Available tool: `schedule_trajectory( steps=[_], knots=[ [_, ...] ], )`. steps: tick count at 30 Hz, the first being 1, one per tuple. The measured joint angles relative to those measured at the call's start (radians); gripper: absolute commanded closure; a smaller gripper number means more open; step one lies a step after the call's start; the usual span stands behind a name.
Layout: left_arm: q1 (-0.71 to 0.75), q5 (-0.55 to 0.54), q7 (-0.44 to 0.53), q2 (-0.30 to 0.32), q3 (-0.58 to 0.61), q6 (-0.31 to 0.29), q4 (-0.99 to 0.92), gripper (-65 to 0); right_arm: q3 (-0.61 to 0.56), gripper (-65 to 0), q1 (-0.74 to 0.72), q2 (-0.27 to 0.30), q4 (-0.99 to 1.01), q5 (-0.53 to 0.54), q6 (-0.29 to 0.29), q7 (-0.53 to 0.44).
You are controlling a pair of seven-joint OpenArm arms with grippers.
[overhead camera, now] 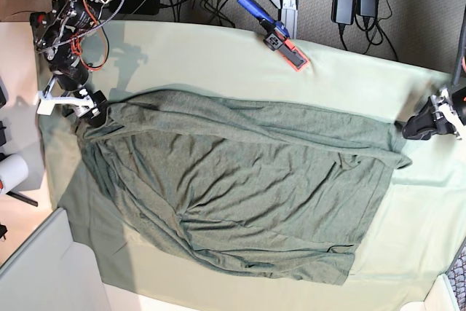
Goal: Fold the T-shirt properly
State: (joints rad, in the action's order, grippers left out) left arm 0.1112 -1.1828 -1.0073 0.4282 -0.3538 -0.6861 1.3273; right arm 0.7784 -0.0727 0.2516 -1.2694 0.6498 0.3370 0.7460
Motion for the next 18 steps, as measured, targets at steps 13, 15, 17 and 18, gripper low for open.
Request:
schedule_trajectory(
  steps=[13,15,17,18],
  knots=[
    [-0.016,0.174,0.152,-0.085,-0.001,-0.007,-0.057,-30.1,-0.001,-38.6,0.000,0.000,0.000,0.000,0.000,0.011],
    [-0.040,0.174,0.151,-0.091,-0.005,-0.011,-0.085,-30.1,-0.001,-38.6,0.000,0.000,0.000,0.000,0.000,0.011],
    [-0.054,0.180,0.152,-0.099,-0.005,-0.011,-0.094,-30.1,-0.001,-38.6,0.000,0.000,0.000,0.000,0.000,0.011],
    [-0.056,0.181,0.151,-0.103,-0.003,-0.010,-0.095,-30.1,-0.001,-38.6,0.000,0.000,0.000,0.000,0.000,0.011]
  ],
)
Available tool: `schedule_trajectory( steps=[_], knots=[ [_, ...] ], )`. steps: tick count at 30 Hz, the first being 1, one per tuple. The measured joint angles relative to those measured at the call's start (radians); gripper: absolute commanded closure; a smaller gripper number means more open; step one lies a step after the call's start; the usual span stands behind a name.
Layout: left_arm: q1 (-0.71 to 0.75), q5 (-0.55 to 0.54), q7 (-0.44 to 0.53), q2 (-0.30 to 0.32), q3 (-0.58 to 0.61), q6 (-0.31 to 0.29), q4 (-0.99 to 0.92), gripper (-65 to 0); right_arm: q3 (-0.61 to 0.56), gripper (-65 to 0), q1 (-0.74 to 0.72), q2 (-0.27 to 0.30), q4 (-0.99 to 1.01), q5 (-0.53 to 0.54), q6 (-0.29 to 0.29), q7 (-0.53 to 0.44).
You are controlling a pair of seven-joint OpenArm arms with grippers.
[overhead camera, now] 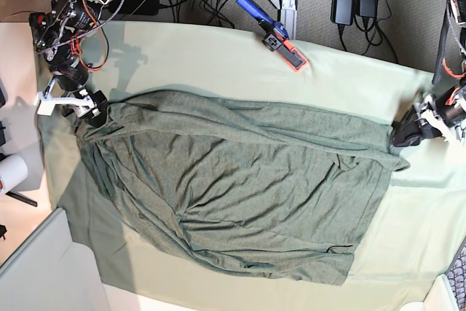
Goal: Fold the T-shirt properly
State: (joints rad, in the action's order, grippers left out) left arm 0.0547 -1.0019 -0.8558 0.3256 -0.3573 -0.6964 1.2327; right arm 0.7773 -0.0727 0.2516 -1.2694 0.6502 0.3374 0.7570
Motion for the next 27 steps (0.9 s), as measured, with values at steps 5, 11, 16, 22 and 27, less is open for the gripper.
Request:
schedule_trajectory(
  steps=[5,11,16,22,27],
  knots=[
    [-0.002,-0.019,-0.027,-0.017,0.019,0.000,0.000,-30.1,-0.005,-38.6,0.000,0.000,0.000,0.006,0.000,0.003],
    [-0.005,-0.014,-0.027,-0.027,0.098,0.000,0.022,-29.8,-0.042,-38.5,-0.003,0.000,0.000,0.008,0.000,0.002],
    [-0.002,-0.005,-0.045,-0.033,0.117,-0.001,0.051,-7.7,-0.047,-30.1,-0.005,0.000,0.000,0.008,0.000,-0.004],
    [0.000,0.019,-0.046,-0.035,0.117,-0.001,0.056,0.0,-0.048,0.0,-0.005,0.000,0.000,0.008,0.000,-0.005],
    [0.004,0.008,-0.113,-0.025,0.111,0.000,0.076,0.0,-0.048,0.0,-0.005,0.000,0.000,0.008,0.000,0.017]
  ],
)
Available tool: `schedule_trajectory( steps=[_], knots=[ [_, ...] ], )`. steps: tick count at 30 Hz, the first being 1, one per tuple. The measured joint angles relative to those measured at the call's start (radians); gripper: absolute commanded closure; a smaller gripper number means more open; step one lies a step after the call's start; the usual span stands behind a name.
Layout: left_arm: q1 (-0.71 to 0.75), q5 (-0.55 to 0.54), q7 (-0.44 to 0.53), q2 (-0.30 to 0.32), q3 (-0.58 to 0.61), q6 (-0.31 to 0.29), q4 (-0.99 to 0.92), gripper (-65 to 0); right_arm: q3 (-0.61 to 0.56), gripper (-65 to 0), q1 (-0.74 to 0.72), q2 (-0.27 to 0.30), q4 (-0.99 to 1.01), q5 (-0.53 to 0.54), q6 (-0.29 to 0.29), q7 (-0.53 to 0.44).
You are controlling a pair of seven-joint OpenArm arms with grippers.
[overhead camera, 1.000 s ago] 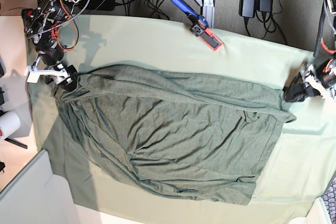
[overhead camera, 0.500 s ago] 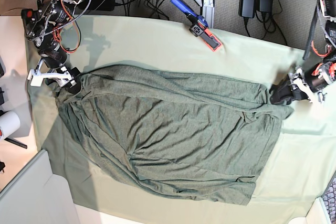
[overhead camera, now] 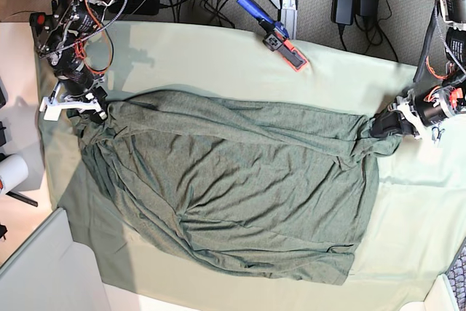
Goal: Fold the T-shirt properly
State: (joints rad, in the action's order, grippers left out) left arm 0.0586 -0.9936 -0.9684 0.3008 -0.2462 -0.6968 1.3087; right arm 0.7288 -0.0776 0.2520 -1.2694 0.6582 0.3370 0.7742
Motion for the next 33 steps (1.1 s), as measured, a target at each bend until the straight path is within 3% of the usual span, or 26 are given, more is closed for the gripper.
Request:
schedule_trajectory(
  steps=[8,15,23,33],
  knots=[
    [0.084,-0.018,-0.045,0.112,0.001,0.009,0.243,0.0,0.011,0.0,0.057,0.020,-0.035,0.060,0.010,0.047],
    [0.121,-0.021,-0.045,0.196,0.003,0.008,0.333,0.0,0.012,0.0,0.142,0.080,-0.111,0.090,0.018,0.061],
    [0.152,-0.062,-0.058,0.243,-0.019,0.008,0.361,0.0,0.010,0.0,0.252,0.129,-0.174,0.121,0.019,0.070],
    [0.303,-0.089,-0.072,0.276,-0.130,0.008,0.450,0.0,0.010,0.0,0.343,0.136,-0.271,0.135,0.022,0.076]
  ],
)
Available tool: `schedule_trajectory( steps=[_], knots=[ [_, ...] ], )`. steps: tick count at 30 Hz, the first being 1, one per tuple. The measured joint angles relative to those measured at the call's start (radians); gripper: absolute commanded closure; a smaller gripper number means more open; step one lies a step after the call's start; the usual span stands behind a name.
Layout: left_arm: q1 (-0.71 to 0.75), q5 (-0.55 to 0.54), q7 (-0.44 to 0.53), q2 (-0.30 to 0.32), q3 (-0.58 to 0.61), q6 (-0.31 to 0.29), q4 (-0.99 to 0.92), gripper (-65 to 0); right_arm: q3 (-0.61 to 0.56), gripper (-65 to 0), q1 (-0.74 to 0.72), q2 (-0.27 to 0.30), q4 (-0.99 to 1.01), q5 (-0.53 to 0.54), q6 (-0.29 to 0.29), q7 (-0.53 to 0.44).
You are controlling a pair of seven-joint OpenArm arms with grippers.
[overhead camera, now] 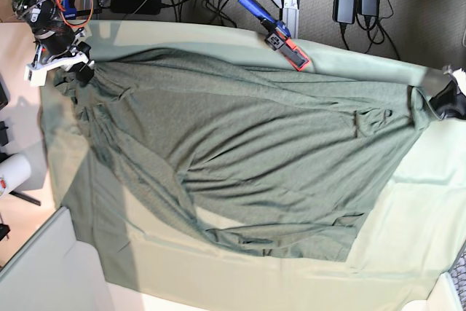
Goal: Fold the T-shirt properly
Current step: 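Pull the shirt with both grippers, then open the left gripper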
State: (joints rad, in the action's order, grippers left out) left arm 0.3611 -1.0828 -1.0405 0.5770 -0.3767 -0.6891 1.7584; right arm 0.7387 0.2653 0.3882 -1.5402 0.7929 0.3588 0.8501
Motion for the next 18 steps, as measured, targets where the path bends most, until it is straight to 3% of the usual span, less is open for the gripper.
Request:
schedule_trajectory(
  steps=[17,18],
  knots=[
    [0.055,-0.003,-0.006,0.000,-0.003,0.000,0.002,0.0,0.000,0.0,0.050,0.002,-0.007,-0.026,0.000,-0.012],
    [0.055,-0.003,-0.006,0.000,-0.003,0.000,0.002,-1.5,0.000,-5.1,0.050,0.002,-0.007,-0.027,0.000,-0.012]
  ],
)
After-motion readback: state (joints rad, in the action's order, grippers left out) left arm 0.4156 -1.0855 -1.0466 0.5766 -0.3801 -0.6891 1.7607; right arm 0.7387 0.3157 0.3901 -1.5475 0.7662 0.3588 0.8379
